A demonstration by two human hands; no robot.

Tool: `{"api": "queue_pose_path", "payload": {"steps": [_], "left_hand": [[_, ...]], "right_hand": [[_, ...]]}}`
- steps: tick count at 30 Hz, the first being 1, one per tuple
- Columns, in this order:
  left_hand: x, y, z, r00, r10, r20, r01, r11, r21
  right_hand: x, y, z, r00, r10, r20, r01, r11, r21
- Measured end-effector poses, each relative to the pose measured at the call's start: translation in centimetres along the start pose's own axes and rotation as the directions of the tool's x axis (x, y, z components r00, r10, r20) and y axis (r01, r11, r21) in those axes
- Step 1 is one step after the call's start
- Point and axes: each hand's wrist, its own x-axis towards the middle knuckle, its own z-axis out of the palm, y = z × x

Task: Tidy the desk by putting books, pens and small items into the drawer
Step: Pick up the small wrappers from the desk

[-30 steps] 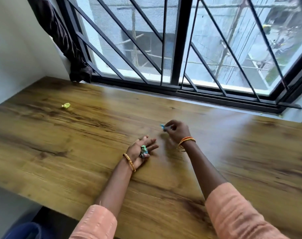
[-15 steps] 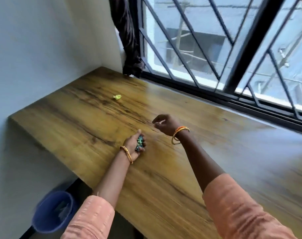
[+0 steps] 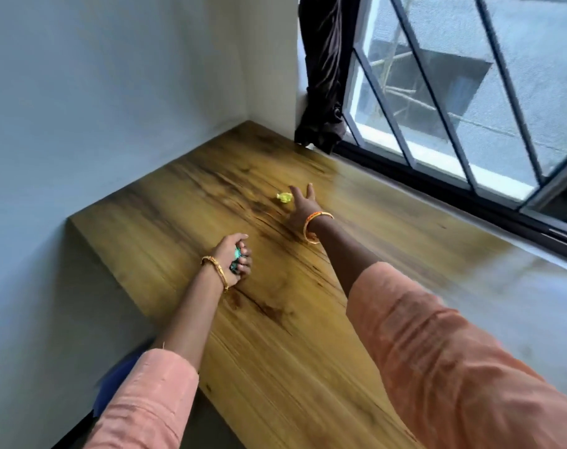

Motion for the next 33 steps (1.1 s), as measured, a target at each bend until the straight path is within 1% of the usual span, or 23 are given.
{"api": "queue_pose_path", "payload": {"steps": [4, 7, 8, 10, 12, 15, 16, 17, 19, 20, 21, 23, 25, 26, 28, 30, 31, 32, 33], "left_hand": [[0.3, 0.8, 0.0, 0.998, -0.043, 0.038, 0.041, 0.998, 0.048], [0.1, 0.3, -0.2, 0.999, -0.04, 0.031, 0.038, 0.998, 0.047], [0.1, 0.3, -0.3, 0.999, -0.034, 0.024, 0.033, 0.999, 0.041], [0.2, 0.3, -0.4, 1.0, -0.019, 0.019, 0.018, 0.999, 0.042], [0.2, 0.3, -0.3, 1.0, -0.016, 0.025, 0.015, 0.999, 0.038], [0.0, 0.3, -0.6, 0.999, -0.008, 0.042, 0.006, 0.999, 0.035], [-0.2, 0.2, -0.7, 0.999, -0.009, 0.048, 0.007, 0.999, 0.039], [-0.4, 0.2, -0.8, 0.999, -0.01, 0.053, 0.008, 0.999, 0.037], [-1.2, 0.1, -1.5, 0.997, 0.001, 0.072, -0.001, 1.0, -0.001], [-1.8, -0.1, -2.1, 0.997, 0.013, 0.082, -0.012, 1.0, -0.02], [-2.5, -0.2, -2.9, 0.994, 0.035, 0.099, -0.031, 0.999, -0.043], [-4.2, -0.5, -4.7, 0.985, 0.084, 0.148, -0.071, 0.993, -0.093], [-6.0, -0.6, -7.2, 0.98, 0.118, 0.162, -0.1, 0.988, -0.12], [-6.8, -0.5, -8.7, 0.981, 0.127, 0.15, -0.107, 0.986, -0.131], [-7.8, -0.4, -12.0, 0.99, 0.121, 0.076, -0.109, 0.984, -0.144], [-8.3, -0.4, -16.3, 0.995, 0.099, -0.013, -0.1, 0.982, -0.161], [-8.2, -0.5, -18.5, 0.994, 0.091, -0.068, -0.102, 0.98, -0.171], [-8.1, -0.9, -20.6, 0.988, 0.084, -0.126, -0.107, 0.977, -0.186], [-8.0, -1.3, -23.1, 0.979, 0.075, -0.191, -0.116, 0.97, -0.213]], "right_hand": [[2.6, -0.8, 0.2, 0.999, -0.043, -0.013, 0.04, 0.983, -0.181], [3.0, -0.8, 1.1, 0.987, -0.147, -0.065, 0.116, 0.932, -0.343], [3.1, -0.7, 1.4, 0.979, -0.176, -0.105, 0.128, 0.926, -0.355], [3.0, -0.7, 1.7, 0.96, -0.195, -0.201, 0.124, 0.94, -0.319], [2.5, -1.1, 1.8, 0.948, -0.154, -0.279, 0.086, 0.967, -0.24], [0.5, -2.8, 2.1, 0.923, -0.041, -0.382, 0.028, 0.999, -0.04], [-0.5, -3.6, 2.3, 0.922, -0.014, -0.387, 0.031, 0.999, 0.038], [-1.7, -4.4, 2.5, 0.929, 0.004, -0.37, 0.047, 0.991, 0.127], [-4.4, -6.4, 2.9, 0.967, 0.025, -0.255, 0.061, 0.945, 0.322], [-5.8, -7.3, 3.1, 0.98, 0.013, -0.2, 0.064, 0.924, 0.377], [-7.1, -8.1, 3.4, 0.985, -0.004, -0.172, 0.071, 0.919, 0.388], [-9.3, -10.0, 4.2, 0.986, -0.038, -0.162, 0.091, 0.937, 0.338], [-11.4, -12.4, 5.9, 0.985, -0.072, -0.155, 0.115, 0.95, 0.291], [-12.2, -13.8, 7.1, 0.986, -0.088, -0.139, 0.125, 0.949, 0.288], [-13.7, -16.4, 10.1, 0.988, -0.107, -0.11, 0.137, 0.94, 0.313], [-14.8, -19.2, 14.2, 0.986, -0.075, -0.147, 0.134, 0.881, 0.454], [-15.2, -20.5, 16.5, 0.985, -0.018, -0.169, 0.113, 0.81, 0.575], [-15.7, -21.6, 18.7, 0.986, 0.042, -0.162, 0.081, 0.728, 0.681], [-15.9, -22.8, 21.3, 0.989, 0.089, -0.119, 0.036, 0.636, 0.771]]}}
